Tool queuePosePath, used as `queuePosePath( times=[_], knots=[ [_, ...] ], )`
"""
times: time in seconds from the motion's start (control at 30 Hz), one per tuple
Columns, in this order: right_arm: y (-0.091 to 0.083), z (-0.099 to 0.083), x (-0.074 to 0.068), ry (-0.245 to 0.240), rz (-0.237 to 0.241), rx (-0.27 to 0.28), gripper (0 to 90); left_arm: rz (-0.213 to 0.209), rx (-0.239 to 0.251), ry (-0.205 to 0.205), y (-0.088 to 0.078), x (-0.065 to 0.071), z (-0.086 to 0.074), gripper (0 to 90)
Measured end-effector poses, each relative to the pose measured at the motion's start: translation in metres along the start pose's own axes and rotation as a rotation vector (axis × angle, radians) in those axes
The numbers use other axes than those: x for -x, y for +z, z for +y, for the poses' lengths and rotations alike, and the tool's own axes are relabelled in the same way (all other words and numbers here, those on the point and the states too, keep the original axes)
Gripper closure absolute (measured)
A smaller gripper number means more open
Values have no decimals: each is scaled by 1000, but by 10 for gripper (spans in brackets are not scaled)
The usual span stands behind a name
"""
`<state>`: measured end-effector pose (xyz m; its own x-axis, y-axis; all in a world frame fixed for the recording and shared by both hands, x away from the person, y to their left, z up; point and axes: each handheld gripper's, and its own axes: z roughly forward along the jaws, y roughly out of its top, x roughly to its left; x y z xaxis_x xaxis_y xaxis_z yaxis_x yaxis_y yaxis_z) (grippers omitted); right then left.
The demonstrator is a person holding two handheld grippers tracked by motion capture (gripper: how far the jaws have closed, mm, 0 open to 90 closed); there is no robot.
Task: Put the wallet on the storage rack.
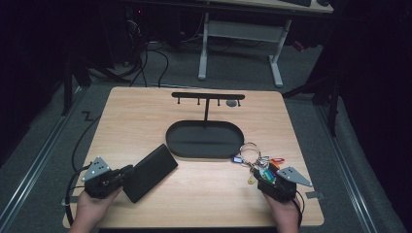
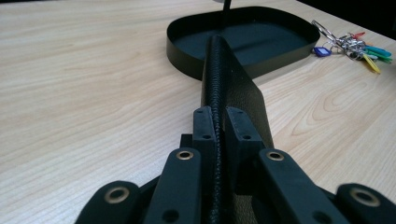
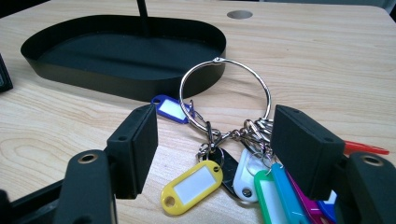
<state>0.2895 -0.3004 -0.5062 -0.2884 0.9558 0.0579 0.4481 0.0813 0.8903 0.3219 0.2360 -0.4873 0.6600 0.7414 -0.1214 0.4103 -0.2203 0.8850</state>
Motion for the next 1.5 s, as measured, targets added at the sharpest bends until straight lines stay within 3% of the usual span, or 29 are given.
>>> queuePosePath(
  times=[0.27, 0.77, 0.97, 1.2, 1.3, 1.5],
  knots=[
    [0, 0, 1, 6, 3, 0, 324, -23, 11, 84, 0, 14, 2, 835],
    [-1, 0, 1, 16, 6, 9, 324, -73, 19, 161, 3, 48, 3, 836],
    [-1, 0, 2, 22, 6, 8, 325, -92, 30, 163, 2, 53, 1, 835],
    [-1, 1, 3, 25, 5, 11, 326, -115, 45, 210, -3, 70, -1, 833],
    [-2, 1, 2, 24, 5, 12, 326, -128, 46, 251, -5, 82, -2, 831],
    [-1, 1, 2, 26, 4, 12, 327, -154, 45, 272, -5, 92, -5, 827]
  ],
)
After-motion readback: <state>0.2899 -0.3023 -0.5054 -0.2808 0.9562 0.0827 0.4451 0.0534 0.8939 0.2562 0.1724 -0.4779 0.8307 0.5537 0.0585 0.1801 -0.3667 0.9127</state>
